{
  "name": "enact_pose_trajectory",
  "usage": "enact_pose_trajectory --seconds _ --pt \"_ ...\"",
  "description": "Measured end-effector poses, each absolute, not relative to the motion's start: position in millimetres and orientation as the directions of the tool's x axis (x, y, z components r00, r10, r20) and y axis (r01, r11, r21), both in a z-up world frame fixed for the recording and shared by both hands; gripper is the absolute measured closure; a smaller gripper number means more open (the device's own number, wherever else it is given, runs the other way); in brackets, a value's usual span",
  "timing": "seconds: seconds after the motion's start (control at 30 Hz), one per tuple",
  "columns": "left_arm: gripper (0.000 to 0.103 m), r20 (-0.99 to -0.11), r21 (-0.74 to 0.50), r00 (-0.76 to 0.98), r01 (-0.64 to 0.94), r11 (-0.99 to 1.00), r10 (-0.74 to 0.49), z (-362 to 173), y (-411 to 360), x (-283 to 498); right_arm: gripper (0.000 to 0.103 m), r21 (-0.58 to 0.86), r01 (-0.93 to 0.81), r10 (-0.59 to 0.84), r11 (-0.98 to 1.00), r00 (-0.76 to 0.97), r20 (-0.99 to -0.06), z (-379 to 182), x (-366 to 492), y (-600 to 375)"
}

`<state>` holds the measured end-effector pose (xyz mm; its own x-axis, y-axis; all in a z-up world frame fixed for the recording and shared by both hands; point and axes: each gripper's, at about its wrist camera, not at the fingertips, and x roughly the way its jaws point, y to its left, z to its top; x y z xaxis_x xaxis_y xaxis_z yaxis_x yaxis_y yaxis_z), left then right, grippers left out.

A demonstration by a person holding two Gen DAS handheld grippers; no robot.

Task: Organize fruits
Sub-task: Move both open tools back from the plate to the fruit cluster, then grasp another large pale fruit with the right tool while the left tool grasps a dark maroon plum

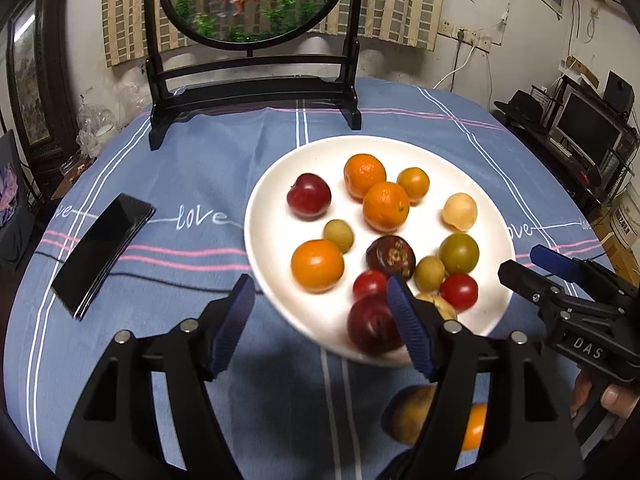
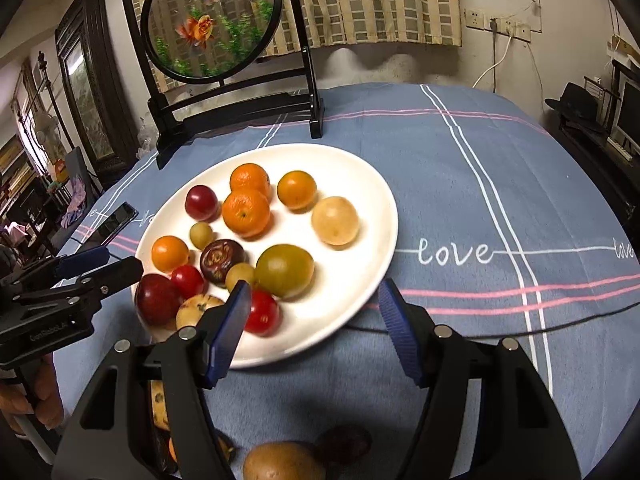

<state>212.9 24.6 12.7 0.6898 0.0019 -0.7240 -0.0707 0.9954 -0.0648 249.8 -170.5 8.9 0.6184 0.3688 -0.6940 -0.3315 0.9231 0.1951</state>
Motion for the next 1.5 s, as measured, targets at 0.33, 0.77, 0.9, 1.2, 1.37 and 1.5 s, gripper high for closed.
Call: enact_pose_trajectory --seconds 0.33,0.77,0.9,1.2,1.37,1.5 --pt "0.023 -0.737 -0.083 0.675 -0.061 0.995 -0.02 -1 23 170 0.037 0.175 -0.314 0.345 0.933 0.647 -0.68 8 220 -184" --pt "0.023 -0.745 -0.12 0.665 -0.057 0.991 -0.052 -12 29 139 0.037 0.226 -0.291 0.365 0.93 0.645 -0.671 0 187 -200" --pt "0.021 -0.752 -0.136 0.656 -0.06 0.989 -0.064 -18 29 131 0.037 0.21 -0.278 0.344 0.937 0.64 -0.687 0 177 -205" --pt "0.02 -0.764 -0.166 0.636 -0.034 0.985 -0.107 -29 27 126 0.037 0.106 -0.343 0.298 0.933 0.577 -0.761 -13 153 -190" --pt "0.019 -0.772 -0.19 0.622 -0.033 0.981 -0.129 -36 29 126 0.037 0.076 -0.368 0.283 0.927 0.553 -0.784 -19 151 -177" --pt "0.019 -0.773 -0.201 0.62 -0.035 0.979 -0.136 -37 31 125 0.037 0.056 -0.383 0.275 0.922 0.545 -0.792 -21 153 -166"
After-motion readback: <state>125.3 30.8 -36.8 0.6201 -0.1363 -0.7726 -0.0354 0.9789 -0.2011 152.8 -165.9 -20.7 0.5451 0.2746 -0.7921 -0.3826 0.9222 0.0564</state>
